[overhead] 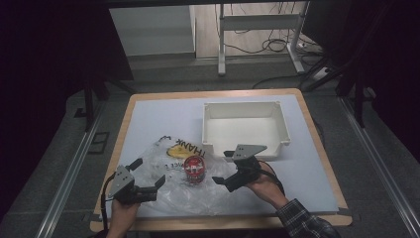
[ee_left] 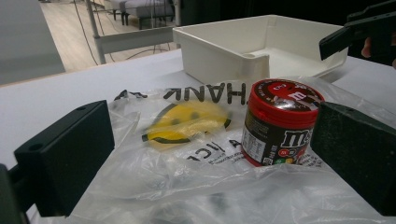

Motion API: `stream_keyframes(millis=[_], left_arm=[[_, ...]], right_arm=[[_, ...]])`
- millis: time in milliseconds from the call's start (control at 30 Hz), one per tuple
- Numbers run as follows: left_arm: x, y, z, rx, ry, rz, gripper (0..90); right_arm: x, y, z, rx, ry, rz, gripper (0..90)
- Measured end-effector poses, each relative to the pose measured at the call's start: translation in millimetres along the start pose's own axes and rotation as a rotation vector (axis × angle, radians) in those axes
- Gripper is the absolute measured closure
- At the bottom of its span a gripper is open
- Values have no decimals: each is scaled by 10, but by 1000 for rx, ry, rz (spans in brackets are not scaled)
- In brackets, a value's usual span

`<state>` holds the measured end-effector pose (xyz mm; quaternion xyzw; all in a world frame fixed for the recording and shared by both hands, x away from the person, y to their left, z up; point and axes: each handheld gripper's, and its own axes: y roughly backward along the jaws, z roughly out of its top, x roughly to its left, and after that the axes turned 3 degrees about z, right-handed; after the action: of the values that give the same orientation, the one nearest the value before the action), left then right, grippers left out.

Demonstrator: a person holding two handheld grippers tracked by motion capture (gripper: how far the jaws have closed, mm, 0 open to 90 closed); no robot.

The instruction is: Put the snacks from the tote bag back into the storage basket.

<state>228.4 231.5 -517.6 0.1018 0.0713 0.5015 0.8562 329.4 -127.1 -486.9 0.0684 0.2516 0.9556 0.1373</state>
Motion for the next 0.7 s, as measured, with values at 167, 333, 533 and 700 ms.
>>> stream_keyframes(millis=[167, 333, 533, 700], left_arm=[[0, 4, 1, -4, 0, 1, 0], [0, 5, 1, -4, -1, 2, 0], [0, 5, 0, -3, -2, 3, 0], [-1, 2, -2, 1, -5, 1, 0]], right_arm=[[-13, -69, 35, 20, 1, 5, 18], [-15, -127, 61, 31, 5, 15, 18], [-23, -216, 91, 63, 9, 22, 18], [-47, -299, 115, 92, 5, 29, 18]])
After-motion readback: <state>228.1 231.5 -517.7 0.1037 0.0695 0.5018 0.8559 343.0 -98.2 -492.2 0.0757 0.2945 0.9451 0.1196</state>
